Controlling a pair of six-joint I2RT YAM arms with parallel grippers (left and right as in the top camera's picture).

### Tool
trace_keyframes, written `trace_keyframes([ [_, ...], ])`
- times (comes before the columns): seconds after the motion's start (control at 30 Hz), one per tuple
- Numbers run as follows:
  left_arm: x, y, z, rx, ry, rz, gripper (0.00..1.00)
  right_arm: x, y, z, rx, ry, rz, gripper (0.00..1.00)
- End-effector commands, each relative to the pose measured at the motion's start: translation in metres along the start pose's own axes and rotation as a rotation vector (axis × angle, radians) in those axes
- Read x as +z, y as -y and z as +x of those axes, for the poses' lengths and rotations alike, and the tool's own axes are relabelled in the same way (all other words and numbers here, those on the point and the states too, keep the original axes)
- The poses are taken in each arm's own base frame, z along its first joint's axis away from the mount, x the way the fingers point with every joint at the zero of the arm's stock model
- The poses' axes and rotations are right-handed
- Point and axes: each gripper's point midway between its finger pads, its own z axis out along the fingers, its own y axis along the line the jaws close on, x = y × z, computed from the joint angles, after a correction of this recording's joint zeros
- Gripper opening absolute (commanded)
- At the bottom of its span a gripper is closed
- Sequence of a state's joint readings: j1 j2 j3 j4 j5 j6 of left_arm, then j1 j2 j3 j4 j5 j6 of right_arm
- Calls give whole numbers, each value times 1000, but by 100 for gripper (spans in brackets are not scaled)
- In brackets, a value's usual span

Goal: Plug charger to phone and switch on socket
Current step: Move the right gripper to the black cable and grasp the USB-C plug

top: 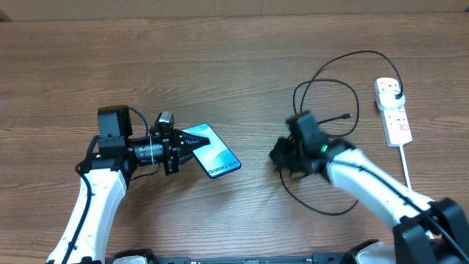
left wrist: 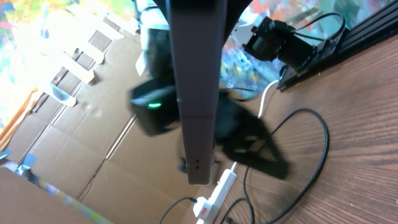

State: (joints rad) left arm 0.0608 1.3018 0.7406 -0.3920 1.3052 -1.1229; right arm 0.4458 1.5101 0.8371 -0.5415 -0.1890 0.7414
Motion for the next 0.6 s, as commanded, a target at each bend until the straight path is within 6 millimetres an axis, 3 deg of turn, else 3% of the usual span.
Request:
trace_keyframes([
  [0.0, -4, 13, 1, 44, 21, 11, 4, -44, -6, -58, 11, 170, 71, 21],
  [0.13, -4, 10, -8, 43, 69, -10, 4, -83, 12, -98, 85, 263, 198, 21],
  [0.23, -4, 9, -10, 42, 82, -17, 4, -91, 27, -122, 153, 281, 230, 28],
  [0.37, -4, 9, -9, 42, 78, -15, 4, -81, 61, -147, 256, 255, 297, 34],
  [0.47, -4, 9, -9, 43, 77, -16, 4, -61, 87, -160, 335, 210, 336, 42],
  [0.57, -4, 9, -9, 43, 78, -16, 4, -41, 104, -166, 399, 173, 357, 43],
])
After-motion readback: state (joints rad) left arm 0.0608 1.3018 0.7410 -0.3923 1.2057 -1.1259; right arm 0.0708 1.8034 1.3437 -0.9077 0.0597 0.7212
